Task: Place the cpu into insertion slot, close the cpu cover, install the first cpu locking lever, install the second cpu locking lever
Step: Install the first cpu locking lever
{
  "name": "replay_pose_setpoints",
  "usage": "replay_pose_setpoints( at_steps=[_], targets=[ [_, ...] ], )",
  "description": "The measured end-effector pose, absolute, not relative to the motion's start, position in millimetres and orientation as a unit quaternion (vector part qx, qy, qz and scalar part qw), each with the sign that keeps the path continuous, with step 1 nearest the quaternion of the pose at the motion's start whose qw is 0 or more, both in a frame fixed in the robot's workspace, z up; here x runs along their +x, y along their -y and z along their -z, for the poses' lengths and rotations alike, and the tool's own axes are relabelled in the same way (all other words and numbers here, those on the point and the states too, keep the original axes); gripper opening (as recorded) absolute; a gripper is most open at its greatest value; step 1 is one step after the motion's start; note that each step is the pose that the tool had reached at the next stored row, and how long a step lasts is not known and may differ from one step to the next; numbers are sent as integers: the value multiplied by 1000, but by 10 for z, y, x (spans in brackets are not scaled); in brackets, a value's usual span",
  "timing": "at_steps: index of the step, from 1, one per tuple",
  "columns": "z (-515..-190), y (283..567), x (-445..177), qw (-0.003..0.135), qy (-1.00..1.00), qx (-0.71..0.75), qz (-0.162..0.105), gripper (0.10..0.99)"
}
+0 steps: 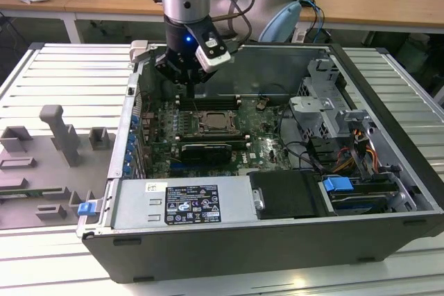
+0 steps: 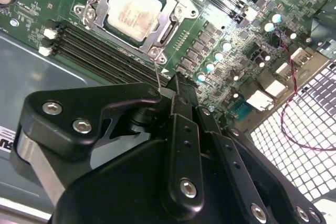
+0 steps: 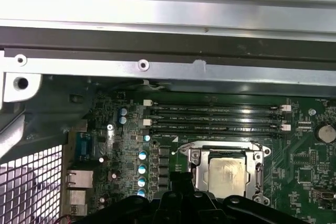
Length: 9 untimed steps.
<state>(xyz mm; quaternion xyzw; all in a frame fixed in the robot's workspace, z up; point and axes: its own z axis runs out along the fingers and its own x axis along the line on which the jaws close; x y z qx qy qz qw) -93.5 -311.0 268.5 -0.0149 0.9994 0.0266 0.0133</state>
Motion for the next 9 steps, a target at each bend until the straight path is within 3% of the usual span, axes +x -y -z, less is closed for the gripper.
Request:
replay_pose_setpoints(
  at_steps=[9],
  targets=[
    [-2677,3110,-1027,13,-999,-16,-27,102]
  ],
)
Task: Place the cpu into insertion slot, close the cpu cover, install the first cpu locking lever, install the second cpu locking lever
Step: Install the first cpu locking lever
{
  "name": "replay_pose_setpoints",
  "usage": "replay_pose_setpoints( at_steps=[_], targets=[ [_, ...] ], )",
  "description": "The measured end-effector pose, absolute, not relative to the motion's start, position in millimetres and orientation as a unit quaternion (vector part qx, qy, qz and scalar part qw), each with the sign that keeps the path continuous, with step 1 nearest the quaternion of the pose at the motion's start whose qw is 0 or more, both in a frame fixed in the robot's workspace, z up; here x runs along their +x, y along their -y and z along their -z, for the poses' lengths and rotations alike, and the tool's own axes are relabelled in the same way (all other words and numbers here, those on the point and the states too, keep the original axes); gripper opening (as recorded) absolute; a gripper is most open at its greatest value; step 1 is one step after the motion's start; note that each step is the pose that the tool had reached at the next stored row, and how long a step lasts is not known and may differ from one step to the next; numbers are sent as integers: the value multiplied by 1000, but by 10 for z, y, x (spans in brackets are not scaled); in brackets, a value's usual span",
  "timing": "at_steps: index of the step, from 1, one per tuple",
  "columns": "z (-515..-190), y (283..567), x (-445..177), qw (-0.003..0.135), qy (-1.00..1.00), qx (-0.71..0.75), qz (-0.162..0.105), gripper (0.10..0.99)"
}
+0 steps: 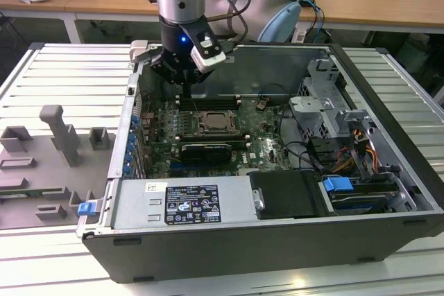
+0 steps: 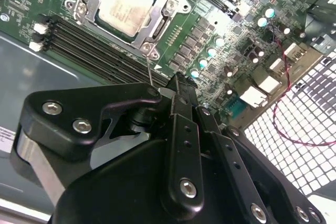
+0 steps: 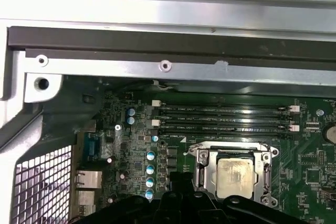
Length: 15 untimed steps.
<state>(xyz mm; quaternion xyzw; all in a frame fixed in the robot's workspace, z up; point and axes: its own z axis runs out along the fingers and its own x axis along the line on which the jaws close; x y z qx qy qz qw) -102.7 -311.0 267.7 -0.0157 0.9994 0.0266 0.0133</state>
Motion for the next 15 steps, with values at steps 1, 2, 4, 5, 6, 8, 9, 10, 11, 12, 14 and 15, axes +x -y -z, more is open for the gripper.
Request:
replay_pose_setpoints(
  at_steps=[1,2,4,5,6,8,9,10,11,12,14,15],
  targets=[
    [-2674,3111,-1034,13,-999,-16,-27,102],
    [-2672,3111,-1040,13,-999,-16,-27,102],
    [-2668,3111,-1082,13,-999,-17,-27,102],
    [-2665,3110,-1105,13,-999,-17,-27,102],
    [-2659,3107,-1120,13,-999,-17,-27,102],
    [-2652,3091,-1131,13,-999,-17,-27,102],
    [-2649,3077,-1132,13,-999,-17,-27,102],
    [-2646,3065,-1132,13,-999,-18,-27,102],
    [-2642,3051,-1132,13,-999,-18,-27,102],
    [-2638,3037,-1132,13,-999,-18,-27,102],
    [-2631,3003,-1131,13,-999,-18,-27,102],
    [-2628,2981,-1132,13,-999,-18,-27,102]
  ],
)
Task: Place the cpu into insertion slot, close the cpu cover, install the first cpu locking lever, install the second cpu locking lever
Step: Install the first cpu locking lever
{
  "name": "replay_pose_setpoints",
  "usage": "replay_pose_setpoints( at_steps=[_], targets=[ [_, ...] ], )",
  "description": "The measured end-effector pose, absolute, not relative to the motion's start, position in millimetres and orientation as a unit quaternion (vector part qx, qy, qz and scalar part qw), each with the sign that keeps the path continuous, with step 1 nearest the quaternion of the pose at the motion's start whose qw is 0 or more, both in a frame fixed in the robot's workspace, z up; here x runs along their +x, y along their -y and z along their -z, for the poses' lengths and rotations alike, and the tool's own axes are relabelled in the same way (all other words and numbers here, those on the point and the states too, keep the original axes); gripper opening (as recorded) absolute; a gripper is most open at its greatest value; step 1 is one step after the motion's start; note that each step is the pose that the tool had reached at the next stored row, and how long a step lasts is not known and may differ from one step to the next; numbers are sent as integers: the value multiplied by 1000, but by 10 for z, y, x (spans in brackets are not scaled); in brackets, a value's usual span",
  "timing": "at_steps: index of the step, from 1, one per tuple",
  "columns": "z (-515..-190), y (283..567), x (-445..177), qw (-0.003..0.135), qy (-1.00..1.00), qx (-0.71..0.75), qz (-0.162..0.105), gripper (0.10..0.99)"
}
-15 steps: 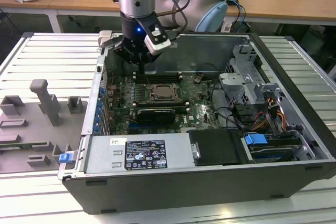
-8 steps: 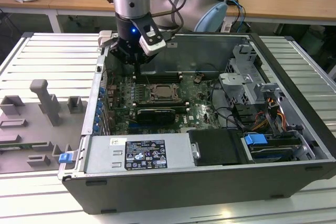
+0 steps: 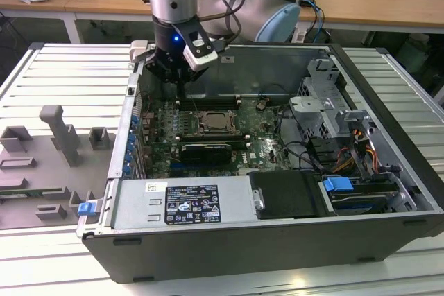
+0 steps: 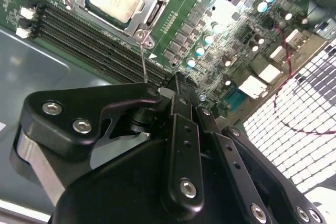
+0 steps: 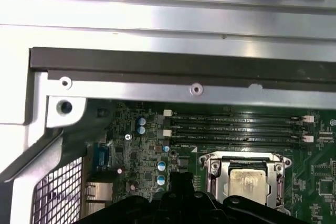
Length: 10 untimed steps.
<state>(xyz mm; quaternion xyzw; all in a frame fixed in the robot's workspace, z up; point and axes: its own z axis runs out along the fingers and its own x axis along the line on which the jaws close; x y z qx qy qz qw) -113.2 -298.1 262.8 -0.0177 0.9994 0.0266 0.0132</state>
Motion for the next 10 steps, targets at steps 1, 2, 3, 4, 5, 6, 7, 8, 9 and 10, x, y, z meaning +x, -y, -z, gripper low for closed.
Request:
replay_pose_setpoints(
  at_steps=[1,2,3,4,5,6,7,8,9,10],
  targets=[
    [-2626,2966,-1131,13,-999,-18,-27,102],
    [-2623,2944,-1131,13,-999,-18,-27,102],
    [-2621,2931,-1130,13,-999,-18,-27,102],
    [-2618,2922,-1122,13,-999,-18,-27,102],
    [-2614,2917,-1107,13,-999,-18,-27,102],
    [-2612,2915,-1088,13,-999,-18,-27,102],
    [-2607,2912,-1049,13,-999,-18,-27,102],
    [-2604,2912,-1024,13,-999,-18,-27,102],
    [-2594,2910,-929,13,-999,-18,-27,102],
    [-2587,2908,-857,13,-999,-18,-26,102]
  ],
)
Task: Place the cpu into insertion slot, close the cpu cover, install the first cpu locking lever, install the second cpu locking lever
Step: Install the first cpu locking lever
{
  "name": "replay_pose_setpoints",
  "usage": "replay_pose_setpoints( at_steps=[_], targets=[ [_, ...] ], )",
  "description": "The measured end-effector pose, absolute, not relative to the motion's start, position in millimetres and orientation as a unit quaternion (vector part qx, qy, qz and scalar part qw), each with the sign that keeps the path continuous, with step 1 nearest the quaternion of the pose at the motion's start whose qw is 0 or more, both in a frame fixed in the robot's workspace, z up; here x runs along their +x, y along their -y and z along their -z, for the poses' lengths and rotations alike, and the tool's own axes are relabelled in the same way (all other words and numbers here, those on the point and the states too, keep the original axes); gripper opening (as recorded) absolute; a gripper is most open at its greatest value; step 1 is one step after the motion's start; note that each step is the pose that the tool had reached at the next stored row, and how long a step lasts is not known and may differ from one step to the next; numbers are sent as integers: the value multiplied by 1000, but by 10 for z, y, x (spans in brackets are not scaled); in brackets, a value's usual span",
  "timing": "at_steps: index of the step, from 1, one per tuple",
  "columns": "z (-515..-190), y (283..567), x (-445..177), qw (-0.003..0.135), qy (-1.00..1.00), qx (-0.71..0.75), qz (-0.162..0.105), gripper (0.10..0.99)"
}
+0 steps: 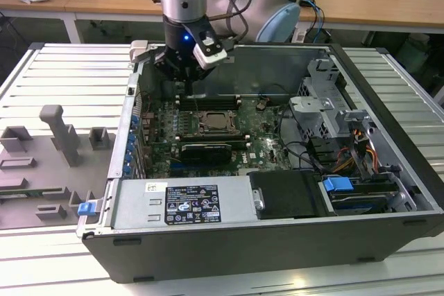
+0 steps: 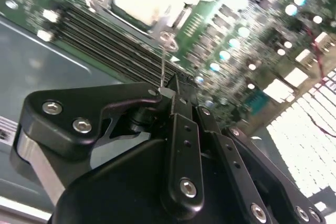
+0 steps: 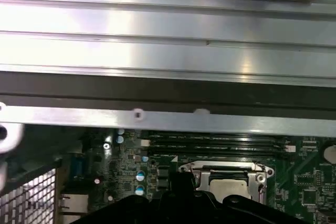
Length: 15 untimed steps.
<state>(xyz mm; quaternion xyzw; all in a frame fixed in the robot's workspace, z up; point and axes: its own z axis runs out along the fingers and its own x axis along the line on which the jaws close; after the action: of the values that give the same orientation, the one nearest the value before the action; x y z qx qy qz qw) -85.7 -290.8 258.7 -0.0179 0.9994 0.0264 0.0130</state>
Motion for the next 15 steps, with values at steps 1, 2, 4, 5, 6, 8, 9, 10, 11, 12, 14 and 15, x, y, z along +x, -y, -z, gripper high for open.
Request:
replay_pose_setpoints(
  at_steps=[1,2,4,5,6,8,9,10,11,12,14,15],
  targets=[
    [-2572,2907,-768,13,-999,-18,-26,102],
    [-2559,2906,-694,12,-999,-18,-26,102],
    [-2533,2905,-578,12,-999,-18,-26,102],
    [-2527,2905,-552,12,-999,-18,-26,102],
    [-2523,2905,-531,12,-999,-18,-26,102],
    [-2517,2906,-516,12,-999,-18,-26,102],
    [-2513,2906,-516,12,-999,-18,-29,102],
    [-2507,2905,-516,12,-999,-18,-31,102],
    [-2496,2905,-516,12,-999,-18,-35,102],
    [-2475,2904,-513,12,-999,-18,-36,102],
    [-2448,2898,-495,12,-999,-18,-36,102],
    [-2437,2892,-482,12,-999,-17,-36,102]
  ],
)
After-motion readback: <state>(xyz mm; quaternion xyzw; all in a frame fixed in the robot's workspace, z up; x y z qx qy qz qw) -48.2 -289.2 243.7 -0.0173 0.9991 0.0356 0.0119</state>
